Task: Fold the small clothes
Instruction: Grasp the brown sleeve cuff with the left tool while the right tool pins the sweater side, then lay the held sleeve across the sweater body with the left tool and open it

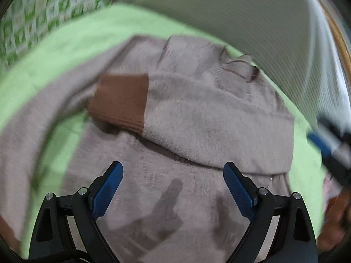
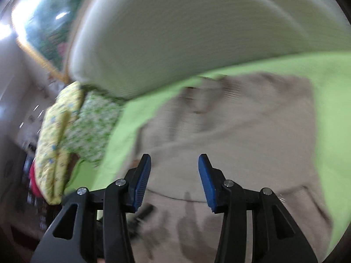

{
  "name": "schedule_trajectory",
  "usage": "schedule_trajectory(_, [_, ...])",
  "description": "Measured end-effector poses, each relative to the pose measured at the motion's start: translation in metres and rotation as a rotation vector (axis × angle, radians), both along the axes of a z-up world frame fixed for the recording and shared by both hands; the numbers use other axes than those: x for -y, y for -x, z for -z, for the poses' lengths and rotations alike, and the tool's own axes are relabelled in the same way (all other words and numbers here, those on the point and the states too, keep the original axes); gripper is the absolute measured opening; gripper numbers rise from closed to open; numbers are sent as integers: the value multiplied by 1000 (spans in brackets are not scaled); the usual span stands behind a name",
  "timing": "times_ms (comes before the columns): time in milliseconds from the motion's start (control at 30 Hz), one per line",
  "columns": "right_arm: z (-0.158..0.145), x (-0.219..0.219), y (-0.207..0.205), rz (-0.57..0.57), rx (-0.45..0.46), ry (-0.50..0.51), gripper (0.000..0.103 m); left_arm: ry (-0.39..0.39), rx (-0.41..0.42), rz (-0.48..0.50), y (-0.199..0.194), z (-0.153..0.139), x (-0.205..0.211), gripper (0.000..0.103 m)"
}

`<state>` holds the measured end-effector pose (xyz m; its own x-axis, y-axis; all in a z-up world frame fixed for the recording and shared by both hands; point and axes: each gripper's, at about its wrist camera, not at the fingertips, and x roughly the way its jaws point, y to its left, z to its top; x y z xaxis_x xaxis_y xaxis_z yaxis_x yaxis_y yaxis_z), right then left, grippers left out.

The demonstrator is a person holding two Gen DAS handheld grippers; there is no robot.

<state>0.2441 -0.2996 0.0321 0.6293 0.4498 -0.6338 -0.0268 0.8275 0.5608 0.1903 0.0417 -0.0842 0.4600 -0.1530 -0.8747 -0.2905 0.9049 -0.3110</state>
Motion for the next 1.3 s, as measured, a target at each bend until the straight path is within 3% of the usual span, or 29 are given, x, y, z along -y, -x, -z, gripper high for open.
schedule_trajectory(133, [21, 56, 2, 130, -48, 60, 46, 70, -50, -107, -20, 23, -20, 93])
schedule_trajectory(233, [33, 89, -2, 202, -78, 95, 46, 110, -38, -185, -33, 29, -35, 93])
schedule_trajectory(333, [47, 114, -17, 251, -111, 105, 46, 61, 22, -236, -47, 24, -41, 90])
schedule_trajectory(400, [56, 122, -32, 256, -132, 105, 46, 65, 42, -234, -56, 23, -43, 68])
schedule_trajectory(433, [60, 125, -38, 256, -142, 105, 46, 86, 52, -223, -59, 23, -43, 38])
schedule_trajectory(467, [63, 126, -45, 253, -146, 102, 46, 91, 52, -204, -62, 23, -41, 20])
schedule_trajectory(567, [71, 122, -62, 233, -156, 105, 47, 79, 105, -151, -57, 10, -39, 9])
schedule_trajectory(733, [85, 115, -80, 209, -162, 95, 47, 125, 206, -119, -27, -12, -43, 7])
schedule_trajectory(800, [82, 113, -82, 182, -159, 136, 19, 134, 210, -79, -25, -18, -37, 7])
schedule_trajectory(833, [79, 108, -85, 176, -153, 160, 11, 139, 215, -60, -29, -24, -35, 7])
schedule_trajectory(900, [56, 115, -82, 179, -102, 239, 10, 145, 227, -14, -34, -27, -22, 7])
schedule_trajectory(1033, [26, 148, -77, 232, -53, 279, 10, 107, 281, 95, -45, -32, 12, 7])
schedule_trajectory(1167, [40, 170, -78, 264, -75, 282, 10, -13, 291, 196, -68, -22, 36, 7])
schedule_trajectory(1300, [59, 158, -76, 250, -63, 317, 10, -60, 269, 180, -74, -7, 15, 7])
